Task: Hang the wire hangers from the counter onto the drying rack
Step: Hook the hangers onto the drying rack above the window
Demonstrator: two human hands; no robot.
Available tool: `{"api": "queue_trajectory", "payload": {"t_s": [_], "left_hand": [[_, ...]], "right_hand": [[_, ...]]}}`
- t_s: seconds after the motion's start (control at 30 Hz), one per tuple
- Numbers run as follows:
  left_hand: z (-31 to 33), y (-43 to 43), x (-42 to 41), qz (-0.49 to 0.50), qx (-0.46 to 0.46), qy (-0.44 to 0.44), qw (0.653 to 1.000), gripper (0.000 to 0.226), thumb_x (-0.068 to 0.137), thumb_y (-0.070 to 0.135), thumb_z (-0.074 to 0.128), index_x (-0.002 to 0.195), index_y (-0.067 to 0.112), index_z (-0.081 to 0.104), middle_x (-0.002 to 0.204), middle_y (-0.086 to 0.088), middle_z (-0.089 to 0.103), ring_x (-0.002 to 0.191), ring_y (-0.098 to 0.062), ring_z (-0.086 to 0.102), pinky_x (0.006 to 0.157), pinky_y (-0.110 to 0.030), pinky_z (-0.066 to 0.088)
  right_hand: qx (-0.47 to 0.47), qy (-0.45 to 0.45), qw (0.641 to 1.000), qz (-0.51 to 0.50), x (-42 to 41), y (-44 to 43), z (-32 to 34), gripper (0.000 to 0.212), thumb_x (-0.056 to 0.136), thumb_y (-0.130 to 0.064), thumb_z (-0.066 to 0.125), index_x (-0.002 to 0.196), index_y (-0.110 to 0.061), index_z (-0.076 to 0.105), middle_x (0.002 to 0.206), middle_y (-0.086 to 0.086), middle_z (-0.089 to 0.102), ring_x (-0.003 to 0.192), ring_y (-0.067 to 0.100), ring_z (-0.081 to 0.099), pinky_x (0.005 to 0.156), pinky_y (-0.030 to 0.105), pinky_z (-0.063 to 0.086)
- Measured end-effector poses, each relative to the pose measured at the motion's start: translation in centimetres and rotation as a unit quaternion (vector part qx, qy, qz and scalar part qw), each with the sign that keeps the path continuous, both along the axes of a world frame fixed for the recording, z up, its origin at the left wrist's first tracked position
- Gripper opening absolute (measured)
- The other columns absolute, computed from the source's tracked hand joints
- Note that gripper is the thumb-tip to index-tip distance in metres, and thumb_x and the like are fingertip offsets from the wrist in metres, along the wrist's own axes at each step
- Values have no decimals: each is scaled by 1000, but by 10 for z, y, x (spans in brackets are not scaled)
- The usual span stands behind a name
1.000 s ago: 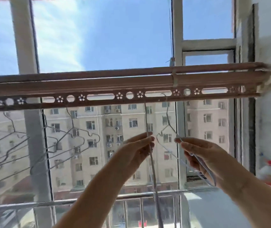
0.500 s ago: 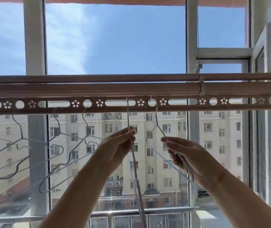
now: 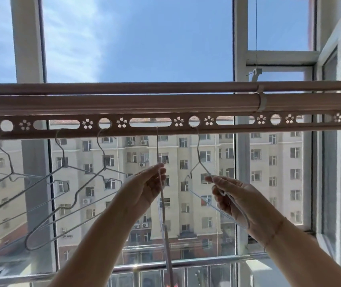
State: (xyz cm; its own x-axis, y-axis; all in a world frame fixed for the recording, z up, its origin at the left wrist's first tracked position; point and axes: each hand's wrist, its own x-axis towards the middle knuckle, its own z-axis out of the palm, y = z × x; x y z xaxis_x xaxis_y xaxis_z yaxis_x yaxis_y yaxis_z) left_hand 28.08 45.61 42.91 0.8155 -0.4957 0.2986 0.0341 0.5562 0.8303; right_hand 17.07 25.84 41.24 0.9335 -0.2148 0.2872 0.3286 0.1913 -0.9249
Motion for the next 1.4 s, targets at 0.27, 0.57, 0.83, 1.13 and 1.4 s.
{"api": "queue_trajectory", "payload": {"t_s": [0.27,0.57,0.83,1.13,1.4], "left_hand": [[-64,12,18,85,7,7,996,19,90,19,51,95,9,67,72,-1,64,61,-9,58,56,-20,50],[-177,-73,-21,15,153,65,986,39,78,23,63,114,9,61,90,-4,67,80,-16,60,71,-29,44],[-254,-215,-113,-173,258,41,950,31,89,18,54,120,16,57,117,-1,67,110,-18,61,94,-33,45],[-339,-345,-252,-328,321,78,885,31,87,14,58,117,12,62,112,-5,70,106,-21,63,89,-33,46],[-409,-419,-347,-408,398,98,816,36,82,16,67,117,9,61,102,-4,68,93,-19,61,83,-28,46]], "right_hand": [[21,14,998,-65,-18,-35,-37,35,74,-32,60,97,-6,69,69,1,62,61,10,52,51,17,45],[-43,89,969,-226,-76,-116,-130,24,84,-23,63,106,-15,63,87,-2,64,82,12,56,68,18,45],[-46,181,913,-362,-189,-201,-230,34,84,-18,64,117,-14,57,97,0,54,82,7,52,65,12,39],[63,318,800,-506,-374,-255,-349,36,83,-4,64,118,2,55,89,4,54,69,5,46,53,2,38],[145,386,712,-569,-471,-278,-401,26,82,-11,65,108,-9,59,103,5,59,90,14,54,66,13,44]]}}
